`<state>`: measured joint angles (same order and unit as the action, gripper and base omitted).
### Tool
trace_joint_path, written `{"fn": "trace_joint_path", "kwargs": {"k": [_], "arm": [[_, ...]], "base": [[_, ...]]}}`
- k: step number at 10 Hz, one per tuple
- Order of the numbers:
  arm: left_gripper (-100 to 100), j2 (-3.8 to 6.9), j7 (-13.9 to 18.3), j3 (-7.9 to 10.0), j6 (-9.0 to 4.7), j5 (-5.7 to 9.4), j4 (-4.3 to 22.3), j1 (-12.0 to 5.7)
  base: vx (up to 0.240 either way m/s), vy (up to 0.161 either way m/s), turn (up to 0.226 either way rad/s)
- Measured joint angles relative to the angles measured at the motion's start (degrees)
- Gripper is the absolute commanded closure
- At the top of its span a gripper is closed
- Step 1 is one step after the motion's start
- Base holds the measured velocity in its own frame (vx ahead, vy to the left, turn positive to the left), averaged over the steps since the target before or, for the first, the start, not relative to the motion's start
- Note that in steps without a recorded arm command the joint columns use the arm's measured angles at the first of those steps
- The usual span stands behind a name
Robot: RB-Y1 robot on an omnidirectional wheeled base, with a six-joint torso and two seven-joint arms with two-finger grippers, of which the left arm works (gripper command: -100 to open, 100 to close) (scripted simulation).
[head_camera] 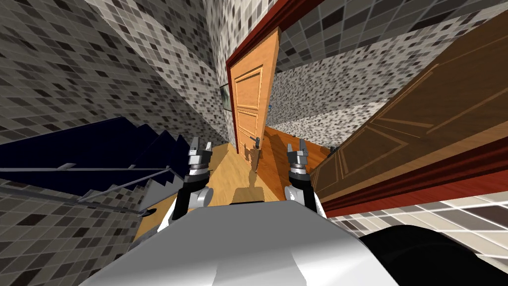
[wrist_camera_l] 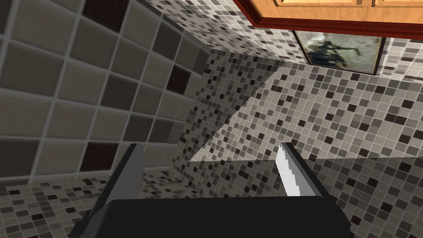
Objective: Push the door open
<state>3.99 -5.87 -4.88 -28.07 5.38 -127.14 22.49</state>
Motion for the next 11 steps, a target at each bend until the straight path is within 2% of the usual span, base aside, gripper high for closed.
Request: {"fn": "trace_joint_path", "kwargs": {"k": [2,3,6,11], "arm": [[-100,0.45,0.73,-1.77,0.66,-0.35,3.65,-1.50],[-100,0.44,0.93,-2.39,1.52,-0.51,5.01,-2.73],[-100,0.85,1.63,-4.03,2.19,-0.80,8.35,-3.92],[-100,0.96,2.56,-6.66,3.67,-1.38,14.59,-7.14]], "base": [[0.158,0.094,-0.145],[0.110,0.047,-0.089],[0.102,0.050,-0.099],[0.084,0.061,-0.103]]}}
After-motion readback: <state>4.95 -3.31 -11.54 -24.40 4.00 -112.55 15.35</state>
